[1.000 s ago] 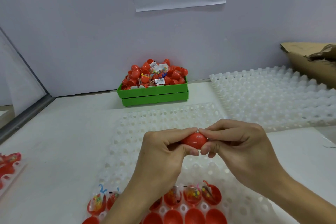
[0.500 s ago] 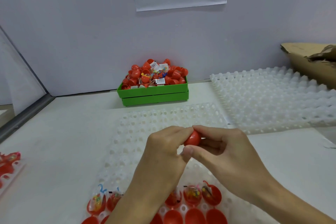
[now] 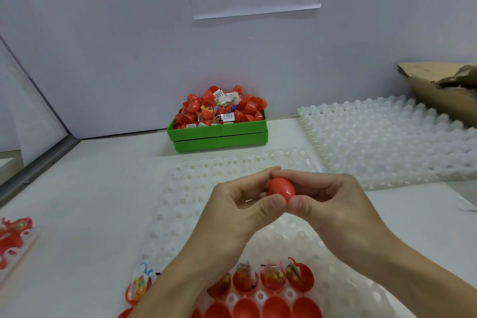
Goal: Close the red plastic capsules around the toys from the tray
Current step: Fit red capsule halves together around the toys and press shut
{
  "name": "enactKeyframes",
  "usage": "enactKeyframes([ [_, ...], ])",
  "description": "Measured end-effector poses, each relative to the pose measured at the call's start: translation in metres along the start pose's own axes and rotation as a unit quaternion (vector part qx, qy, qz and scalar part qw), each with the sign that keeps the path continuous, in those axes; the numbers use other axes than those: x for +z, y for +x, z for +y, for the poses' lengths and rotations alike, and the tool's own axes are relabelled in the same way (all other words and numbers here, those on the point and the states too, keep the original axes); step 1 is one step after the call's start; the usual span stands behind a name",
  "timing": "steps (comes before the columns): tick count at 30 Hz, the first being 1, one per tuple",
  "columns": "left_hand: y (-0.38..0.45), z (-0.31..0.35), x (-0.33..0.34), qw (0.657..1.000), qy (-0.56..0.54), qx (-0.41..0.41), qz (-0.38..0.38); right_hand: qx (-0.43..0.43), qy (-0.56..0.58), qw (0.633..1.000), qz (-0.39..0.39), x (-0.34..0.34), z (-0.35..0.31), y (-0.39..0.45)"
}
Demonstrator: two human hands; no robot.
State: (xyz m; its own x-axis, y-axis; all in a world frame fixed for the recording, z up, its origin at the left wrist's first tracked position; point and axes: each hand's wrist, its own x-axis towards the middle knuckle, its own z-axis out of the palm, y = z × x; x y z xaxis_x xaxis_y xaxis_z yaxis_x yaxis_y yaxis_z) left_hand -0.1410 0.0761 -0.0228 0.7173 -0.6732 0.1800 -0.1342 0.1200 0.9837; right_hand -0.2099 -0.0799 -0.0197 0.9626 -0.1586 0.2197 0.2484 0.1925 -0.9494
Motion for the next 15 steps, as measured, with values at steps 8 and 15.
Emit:
enactKeyframes([
  [8,-0.0027,0.0037,0.0042,0.998,0.034,0.029,0.034,-0.064,-0.009,0.996,-0.068,0.0028,-0.0004,-0.0001],
  [15,-0.0016,0.0023,0.0044,0.998,0.017,0.029,0.054,-0.052,-0.017,0.997,-0.047,0.0007,0.0006,0.0025],
])
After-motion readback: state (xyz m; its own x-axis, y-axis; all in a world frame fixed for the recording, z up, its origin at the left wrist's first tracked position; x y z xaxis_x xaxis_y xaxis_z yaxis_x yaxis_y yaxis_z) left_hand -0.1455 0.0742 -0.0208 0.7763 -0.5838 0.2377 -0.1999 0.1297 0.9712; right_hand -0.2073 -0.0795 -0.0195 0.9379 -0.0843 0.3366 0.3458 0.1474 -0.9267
